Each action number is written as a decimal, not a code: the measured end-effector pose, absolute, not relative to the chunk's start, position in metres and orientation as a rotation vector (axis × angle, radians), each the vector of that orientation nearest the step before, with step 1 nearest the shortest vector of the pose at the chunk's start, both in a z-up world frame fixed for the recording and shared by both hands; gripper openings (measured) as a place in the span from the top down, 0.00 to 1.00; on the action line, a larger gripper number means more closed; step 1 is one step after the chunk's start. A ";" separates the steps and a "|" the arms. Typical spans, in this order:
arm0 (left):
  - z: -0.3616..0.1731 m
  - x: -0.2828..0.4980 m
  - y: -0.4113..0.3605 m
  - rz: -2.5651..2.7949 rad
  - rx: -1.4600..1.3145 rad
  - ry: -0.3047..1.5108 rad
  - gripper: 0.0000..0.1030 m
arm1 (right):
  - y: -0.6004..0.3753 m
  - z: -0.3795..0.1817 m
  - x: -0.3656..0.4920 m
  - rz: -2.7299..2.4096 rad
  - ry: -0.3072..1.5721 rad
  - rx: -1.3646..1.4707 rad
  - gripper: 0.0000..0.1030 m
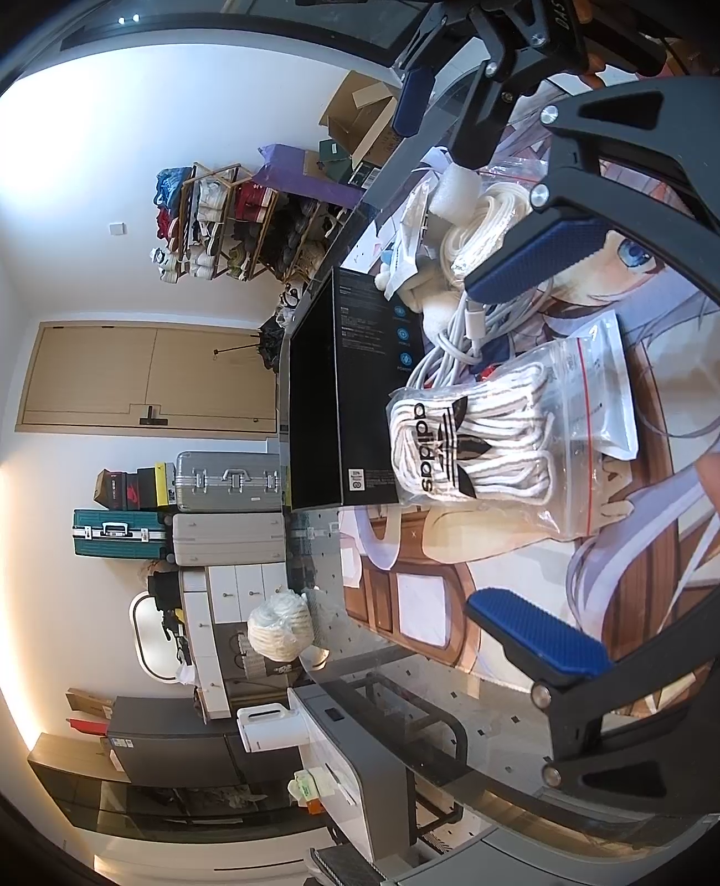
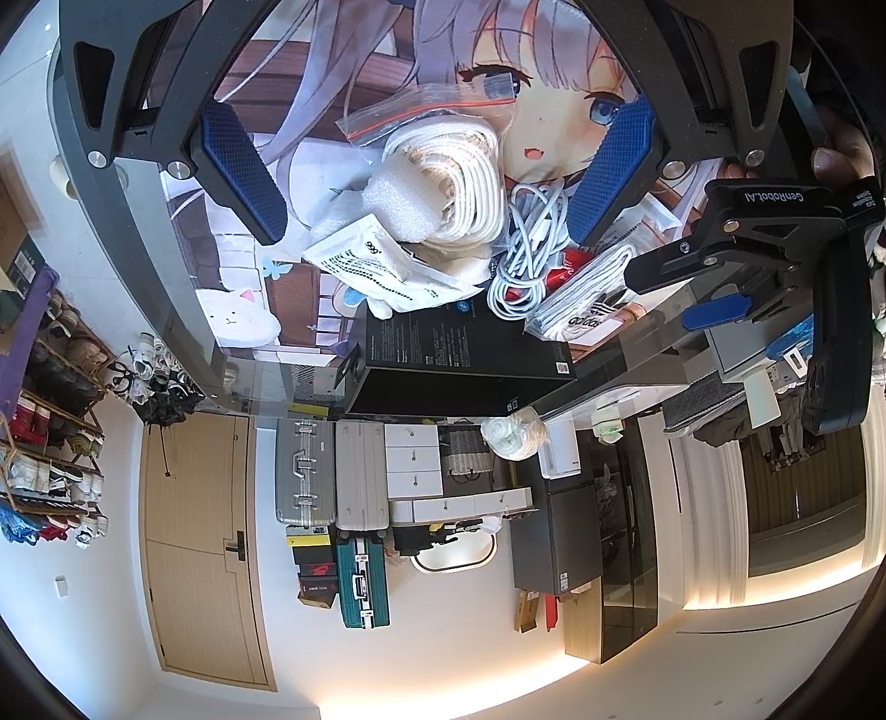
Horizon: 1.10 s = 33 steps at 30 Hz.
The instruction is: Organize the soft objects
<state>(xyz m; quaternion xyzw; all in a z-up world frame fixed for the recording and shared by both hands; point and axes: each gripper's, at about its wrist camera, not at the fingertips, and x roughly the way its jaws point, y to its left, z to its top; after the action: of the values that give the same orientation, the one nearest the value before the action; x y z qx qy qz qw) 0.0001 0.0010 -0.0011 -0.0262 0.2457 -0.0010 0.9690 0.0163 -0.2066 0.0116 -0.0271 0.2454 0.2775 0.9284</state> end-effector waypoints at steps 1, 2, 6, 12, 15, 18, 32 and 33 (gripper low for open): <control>-0.001 0.000 0.001 -0.002 -0.053 0.496 0.00 | -0.206 0.012 0.016 0.569 0.503 -0.055 0.00; -0.001 0.000 0.001 -0.002 -0.051 0.497 0.00 | -0.207 0.011 0.016 0.569 0.503 -0.055 0.00; -0.001 0.000 0.001 -0.002 -0.053 0.496 0.00 | -0.206 0.012 0.016 0.570 0.503 -0.054 0.00; -0.001 0.000 0.001 -0.002 -0.052 0.498 0.00 | -0.206 0.012 0.016 0.570 0.502 -0.055 0.00; -0.002 0.001 0.002 -0.001 -0.052 0.500 0.00 | -0.206 0.012 0.016 0.569 0.503 -0.055 0.00; -0.002 0.001 0.003 0.001 -0.052 0.501 0.00 | -0.206 0.012 0.016 0.569 0.503 -0.055 0.00; -0.002 0.000 0.003 -0.005 -0.053 0.510 0.00 | -0.211 0.013 0.018 0.573 0.507 -0.057 0.00; -0.001 0.000 0.003 -0.010 -0.052 0.512 0.00 | -0.209 0.013 0.018 0.572 0.507 -0.059 0.00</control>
<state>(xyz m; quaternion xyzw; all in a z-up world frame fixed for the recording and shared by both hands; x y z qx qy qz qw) 0.0002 0.0033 -0.0015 -0.0258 0.2532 -0.0050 0.9670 0.0180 -0.2092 0.0126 -0.0286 0.2472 0.2793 0.9274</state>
